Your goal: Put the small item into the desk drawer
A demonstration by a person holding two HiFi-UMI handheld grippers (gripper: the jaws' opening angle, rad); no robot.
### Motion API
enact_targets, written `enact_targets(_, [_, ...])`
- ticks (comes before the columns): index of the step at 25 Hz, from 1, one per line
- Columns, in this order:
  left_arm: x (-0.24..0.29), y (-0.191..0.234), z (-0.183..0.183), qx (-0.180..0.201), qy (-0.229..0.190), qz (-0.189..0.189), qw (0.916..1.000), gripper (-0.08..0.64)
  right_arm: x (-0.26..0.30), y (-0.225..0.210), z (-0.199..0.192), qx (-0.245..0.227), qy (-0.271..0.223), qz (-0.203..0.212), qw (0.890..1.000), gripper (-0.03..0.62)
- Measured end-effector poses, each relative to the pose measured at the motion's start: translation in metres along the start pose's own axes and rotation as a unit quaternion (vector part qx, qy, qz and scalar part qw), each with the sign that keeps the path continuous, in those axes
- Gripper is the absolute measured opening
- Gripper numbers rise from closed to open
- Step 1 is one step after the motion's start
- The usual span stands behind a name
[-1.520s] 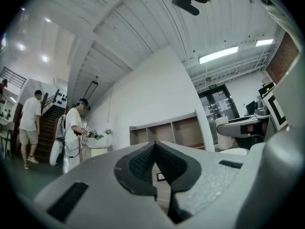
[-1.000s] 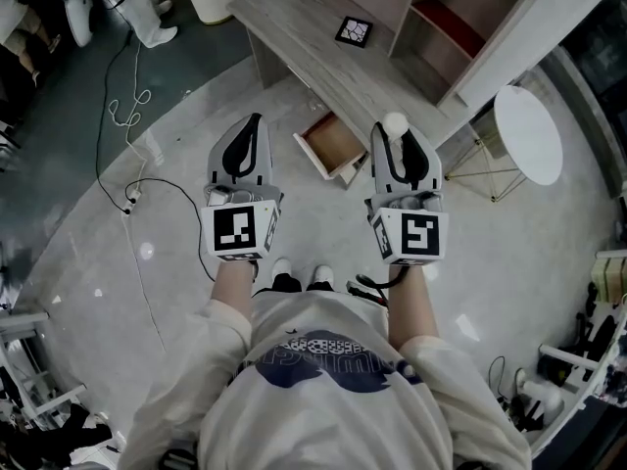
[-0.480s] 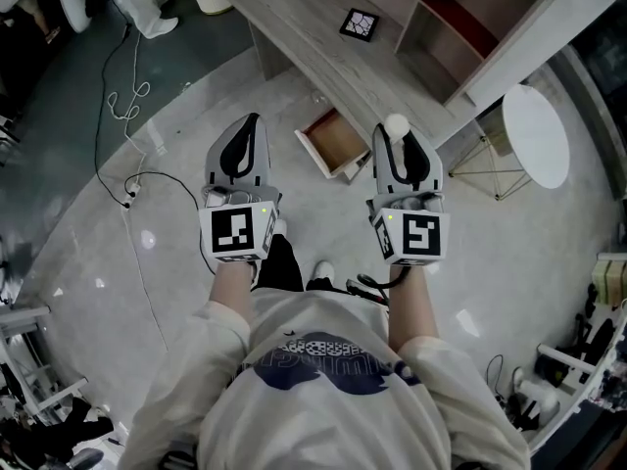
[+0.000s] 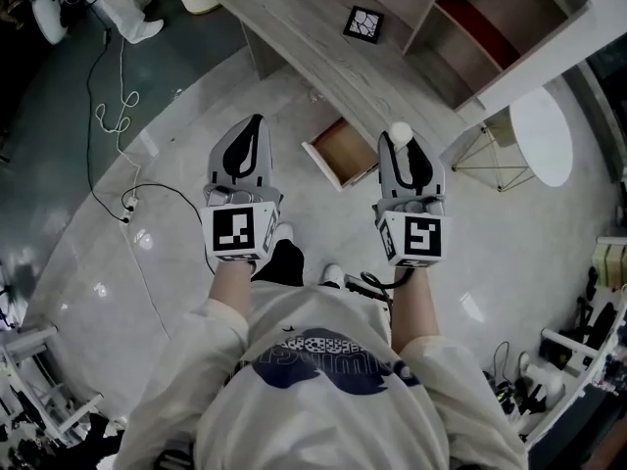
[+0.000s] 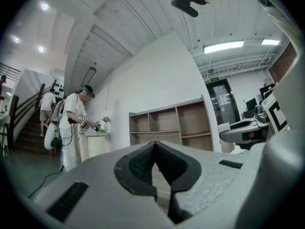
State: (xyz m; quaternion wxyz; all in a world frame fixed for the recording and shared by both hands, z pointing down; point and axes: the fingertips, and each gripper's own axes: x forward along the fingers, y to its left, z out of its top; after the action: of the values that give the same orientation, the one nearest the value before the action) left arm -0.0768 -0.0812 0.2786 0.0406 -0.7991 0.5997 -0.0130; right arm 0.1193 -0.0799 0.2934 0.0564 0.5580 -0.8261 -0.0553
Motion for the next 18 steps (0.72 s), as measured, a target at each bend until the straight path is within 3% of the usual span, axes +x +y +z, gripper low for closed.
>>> enact_targets(6, [0.034,0.020,-0.028,-0.014,0.018,-0.019,0.9995,0.008,0.039,0.003,-0.045,-0.002,0.061,-0.009,0.998,0.123])
enact_targets(18, [0.066,0.044,-0.094,-0.042,0.069,-0.036,0.9960,0.008,0.100,0.026,-0.156,-0.011,0.183,0.023,0.983,0.123])
